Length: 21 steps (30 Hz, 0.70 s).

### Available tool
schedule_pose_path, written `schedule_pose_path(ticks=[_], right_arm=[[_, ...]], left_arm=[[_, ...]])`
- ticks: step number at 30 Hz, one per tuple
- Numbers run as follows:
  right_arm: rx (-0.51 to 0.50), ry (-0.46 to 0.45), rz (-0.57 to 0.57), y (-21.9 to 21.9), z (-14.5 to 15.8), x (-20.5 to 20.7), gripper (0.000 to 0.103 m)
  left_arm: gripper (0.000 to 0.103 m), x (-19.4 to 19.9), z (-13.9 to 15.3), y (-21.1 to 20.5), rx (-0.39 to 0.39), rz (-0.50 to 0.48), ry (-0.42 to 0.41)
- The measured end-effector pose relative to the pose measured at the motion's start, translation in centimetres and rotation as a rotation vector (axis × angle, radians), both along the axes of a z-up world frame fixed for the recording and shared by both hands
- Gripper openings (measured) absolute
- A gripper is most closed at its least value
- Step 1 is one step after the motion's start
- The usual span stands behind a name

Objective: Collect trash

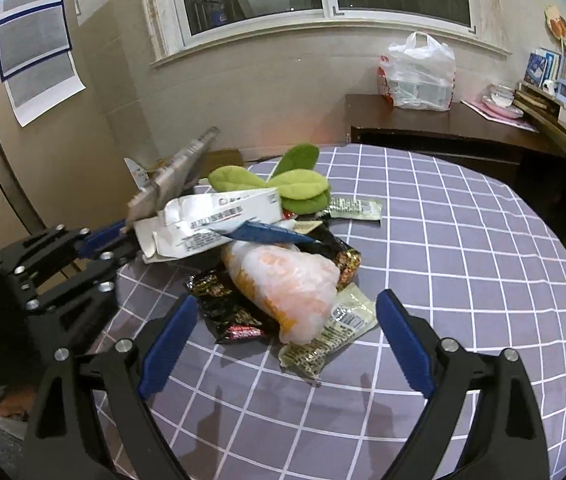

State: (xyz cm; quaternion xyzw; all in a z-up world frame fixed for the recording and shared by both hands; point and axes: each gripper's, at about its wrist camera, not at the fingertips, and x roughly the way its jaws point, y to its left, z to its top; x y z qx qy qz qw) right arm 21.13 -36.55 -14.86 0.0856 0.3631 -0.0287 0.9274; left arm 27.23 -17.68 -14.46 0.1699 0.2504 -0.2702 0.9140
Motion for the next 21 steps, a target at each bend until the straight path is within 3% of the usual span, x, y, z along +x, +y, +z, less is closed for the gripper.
schedule_pose_path(ticks=[7, 12, 15, 17, 21], right_arm=[[-0.005, -0.003, 0.059, 2.3, 0.4, 0.1, 0.089], [-0.059, -0.009, 0.102, 4.8, 0.5, 0.0, 0.089], [-0.164, -0.063, 0.116, 6.1, 0.8, 0.0, 0.089], [-0.218, -0.046, 0.135, 6.6, 0.4, 0.4, 0.089], [-0.157, -0.022, 0.148, 6.4, 0.0, -0.2, 0.089]], left_arm=[[0.009, -1.1, 0.8, 3.1, -0.149, -0.008, 0.096], [0.007, -2.7, 1.3, 4.1, -0.178, -0.018, 0.090], [0.005, -3.4, 1.3, 4.8, -0.189, -0.009, 0.101], [0.005, -3.8, 1.1, 5.3, -0.213, -0.025, 0.125], [0.005, -5.3, 1.1, 5.7, -0.205, -0.050, 0.125]])
